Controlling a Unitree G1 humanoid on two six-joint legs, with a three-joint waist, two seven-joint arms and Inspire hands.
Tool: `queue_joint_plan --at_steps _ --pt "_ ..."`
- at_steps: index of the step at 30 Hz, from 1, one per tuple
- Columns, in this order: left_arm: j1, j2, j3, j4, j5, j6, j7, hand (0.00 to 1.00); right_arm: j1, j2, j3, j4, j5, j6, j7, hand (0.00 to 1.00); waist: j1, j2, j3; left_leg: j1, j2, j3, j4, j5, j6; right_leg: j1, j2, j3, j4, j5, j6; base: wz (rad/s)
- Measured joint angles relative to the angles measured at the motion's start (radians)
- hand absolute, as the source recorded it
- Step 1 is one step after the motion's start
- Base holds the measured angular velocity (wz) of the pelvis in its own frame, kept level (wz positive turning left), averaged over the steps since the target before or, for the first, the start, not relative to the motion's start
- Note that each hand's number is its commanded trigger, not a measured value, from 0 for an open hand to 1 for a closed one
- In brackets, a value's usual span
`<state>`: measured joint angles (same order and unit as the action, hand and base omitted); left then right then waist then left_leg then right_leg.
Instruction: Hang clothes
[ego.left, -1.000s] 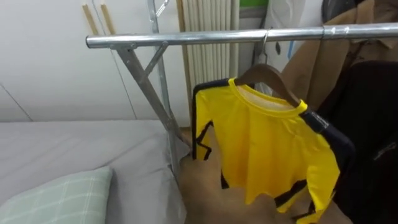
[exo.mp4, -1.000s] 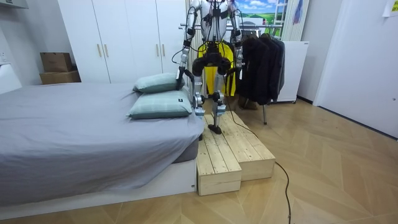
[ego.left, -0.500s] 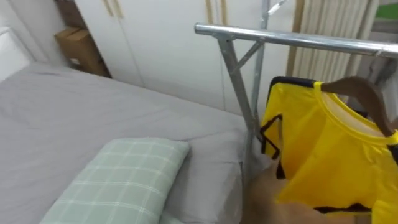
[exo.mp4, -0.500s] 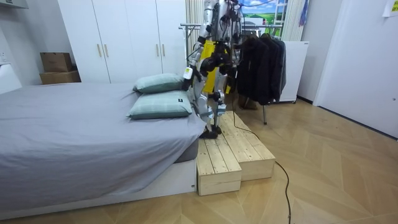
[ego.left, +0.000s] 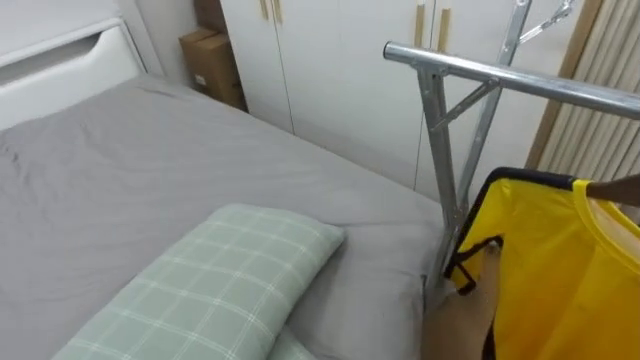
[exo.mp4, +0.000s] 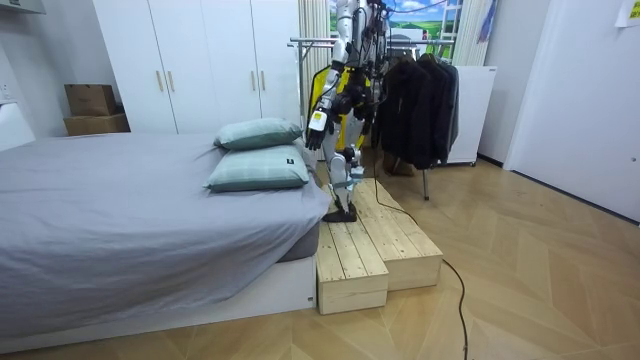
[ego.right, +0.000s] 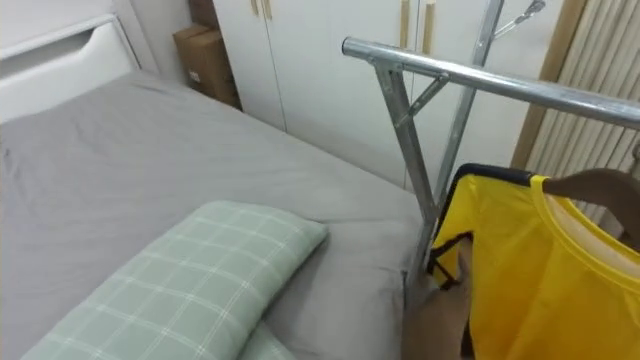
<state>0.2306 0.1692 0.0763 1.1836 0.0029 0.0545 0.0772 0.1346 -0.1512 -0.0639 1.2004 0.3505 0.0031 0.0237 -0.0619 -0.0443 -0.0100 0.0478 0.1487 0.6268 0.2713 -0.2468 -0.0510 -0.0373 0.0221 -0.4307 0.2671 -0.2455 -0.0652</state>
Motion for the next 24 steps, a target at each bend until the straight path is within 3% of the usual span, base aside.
queue_joint_plan --at_steps 1,2,3,4,5,6,7,8,9,10,11,12,13,15,17,19,21,23,24 --pt "-0.002 0.008 -0.001 0.002 0.002 0.006 0.002 0.00 0.005 0.000 0.000 0.001 -0.001 0.002 -0.015 0.00 -0.019 -0.004 -0.0019 0.000 -0.002 -0.006 -0.001 0.000 0.000 0.010 -0.001 -0.021 -0.012 0.012 -0.012 0.36" --pt "-0.002 0.013 0.001 0.000 0.002 0.009 -0.001 0.00 0.016 -0.002 -0.002 0.006 0.000 0.006 -0.028 0.00 -0.038 -0.011 0.0008 0.000 -0.003 -0.018 -0.002 0.001 -0.002 0.020 -0.004 -0.045 -0.019 0.017 -0.012 0.42" --pt "-0.002 0.014 0.001 -0.002 0.003 0.009 -0.002 0.00 0.023 -0.004 -0.004 0.009 -0.003 0.009 -0.034 0.00 -0.044 -0.008 -0.0017 0.000 -0.004 -0.029 -0.004 0.001 -0.002 0.027 -0.004 -0.053 -0.025 0.021 -0.008 0.43" --pt "-0.007 0.013 0.001 -0.005 0.007 0.009 -0.005 0.00 0.038 -0.006 -0.012 0.018 -0.002 0.017 -0.037 0.00 -0.047 -0.004 -0.0051 0.003 -0.002 -0.051 -0.016 0.001 -0.002 0.038 -0.001 -0.060 -0.034 0.028 0.023 0.37" --pt "-0.015 0.009 0.000 -0.006 0.007 0.008 -0.014 0.00 0.043 -0.009 -0.017 0.036 -0.002 0.024 -0.037 0.00 -0.045 0.024 -0.0054 0.004 0.008 -0.073 -0.031 0.003 -0.002 0.040 0.007 -0.036 -0.022 0.042 0.082 0.41" --pt "-0.019 0.008 -0.002 -0.005 0.011 0.009 -0.015 0.00 0.041 -0.009 -0.017 0.040 -0.002 0.031 -0.036 0.00 -0.049 0.033 -0.0009 0.004 0.018 -0.084 -0.026 0.009 0.000 0.037 -0.002 -0.019 0.014 0.021 0.054 0.73" --pt "-0.019 0.016 -0.005 0.004 0.012 0.009 -0.011 0.00 0.050 -0.012 -0.017 0.041 -0.002 0.046 -0.036 0.00 -0.082 0.009 0.0076 -0.008 0.018 -0.087 0.023 0.011 0.003 0.020 -0.097 0.018 0.155 -0.067 0.015 1.00" --pt "-0.021 0.033 -0.001 0.003 0.003 0.009 -0.011 0.00 0.054 -0.010 -0.018 0.046 -0.014 0.068 -0.042 0.00 -0.085 -0.008 0.0104 -0.032 0.014 -0.090 0.098 0.011 0.002 -0.008 -0.118 0.050 0.221 -0.133 0.044 0.98" --pt "-0.025 0.028 -0.001 -0.001 -0.010 0.009 -0.011 0.00 0.053 -0.016 -0.020 0.045 -0.028 0.080 -0.047 0.00 -0.073 -0.002 0.0069 -0.040 0.015 -0.095 0.115 0.012 0.001 -0.008 -0.116 0.046 0.223 -0.136 0.037 0.40" --pt "-0.029 0.012 0.000 -0.009 -0.025 0.000 -0.020 0.00 0.038 -0.025 -0.028 0.043 -0.067 0.086 -0.057 0.00 -0.035 0.022 0.0074 -0.044 0.008 -0.102 0.117 0.010 0.005 -0.007 -0.112 0.045 0.199 -0.132 0.040 0.09" --pt "-0.028 0.002 0.012 -0.001 -0.040 -0.020 -0.022 0.00 0.020 -0.022 -0.030 0.042 -0.088 0.081 -0.060 0.00 -0.012 0.027 0.0094 -0.039 -0.009 -0.114 0.086 0.010 0.008 0.009 -0.110 0.031 0.164 -0.114 0.041 0.08" --pt "-0.022 -0.001 0.026 0.003 -0.040 -0.029 -0.023 0.00 0.014 -0.018 -0.030 0.041 -0.089 0.078 -0.059 0.00 -0.009 0.024 0.0095 -0.036 -0.016 -0.118 0.067 0.011 0.007 0.020 -0.112 0.020 0.150 -0.106 0.045 0.44" --pt "-0.014 -0.003 0.046 0.008 -0.040 -0.038 -0.022 0.00 0.006 -0.013 -0.030 0.041 -0.088 0.078 -0.053 0.00 -0.009 0.013 0.0035 -0.031 -0.024 -0.135 0.047 0.014 0.011 0.038 -0.118 -0.001 0.130 -0.096 0.044 0.59" --pt "0.005 -0.006 0.058 0.008 -0.029 -0.040 -0.023 0.00 0.000 -0.016 -0.040 0.035 -0.088 0.081 -0.055 0.00 0.006 0.015 0.0023 -0.030 -0.023 -0.147 0.059 0.016 0.012 0.065 -0.118 -0.034 0.105 -0.083 0.047 0.55" --pt "0.031 -0.009 0.072 0.017 -0.004 -0.037 -0.023 0.00 0.007 -0.012 -0.041 0.011 -0.085 0.090 -0.057 0.00 0.019 0.022 0.0032 -0.056 -0.024 -0.193 0.081 0.023 0.030 0.099 -0.121 -0.095 0.078 -0.072 0.056 0.62" --pt "0.043 -0.015 0.075 0.024 0.010 -0.022 -0.024 0.00 0.003 -0.006 -0.043 0.000 -0.091 0.097 -0.051 0.00 0.015 0.020 0.0019 -0.075 -0.040 -0.244 0.086 0.018 0.041 0.120 -0.120 -0.099 0.068 -0.062 0.069 0.78" --pt "0.045 -0.025 0.070 0.035 0.010 -0.001 -0.029 0.00 0.004 -0.003 -0.046 0.000 -0.111 0.097 -0.034 0.00 0.012 0.024 0.0016 -0.098 -0.060 -0.297 0.083 0.014 0.058 0.130 -0.115 -0.056 0.056 -0.036 0.069 1.00" --pt "0.033 -0.030 0.054 0.036 0.007 0.015 -0.032 0.00 0.004 -0.002 -0.048 0.000 -0.125 0.096 -0.023 0.00 0.016 0.020 -0.0004 -0.099 -0.095 -0.366 0.062 0.022 0.079 0.116 -0.119 0.032 0.097 -0.027 0.076 0.92" --pt "0.030 -0.029 0.043 0.037 0.007 0.016 -0.031 0.00 0.000 0.000 -0.046 -0.001 -0.125 0.096 -0.023 0.00 0.017 0.025 0.0099 -0.093 -0.096 -0.383 0.064 0.023 0.083 0.102 -0.118 0.057 0.122 -0.026 0.079 0.67"
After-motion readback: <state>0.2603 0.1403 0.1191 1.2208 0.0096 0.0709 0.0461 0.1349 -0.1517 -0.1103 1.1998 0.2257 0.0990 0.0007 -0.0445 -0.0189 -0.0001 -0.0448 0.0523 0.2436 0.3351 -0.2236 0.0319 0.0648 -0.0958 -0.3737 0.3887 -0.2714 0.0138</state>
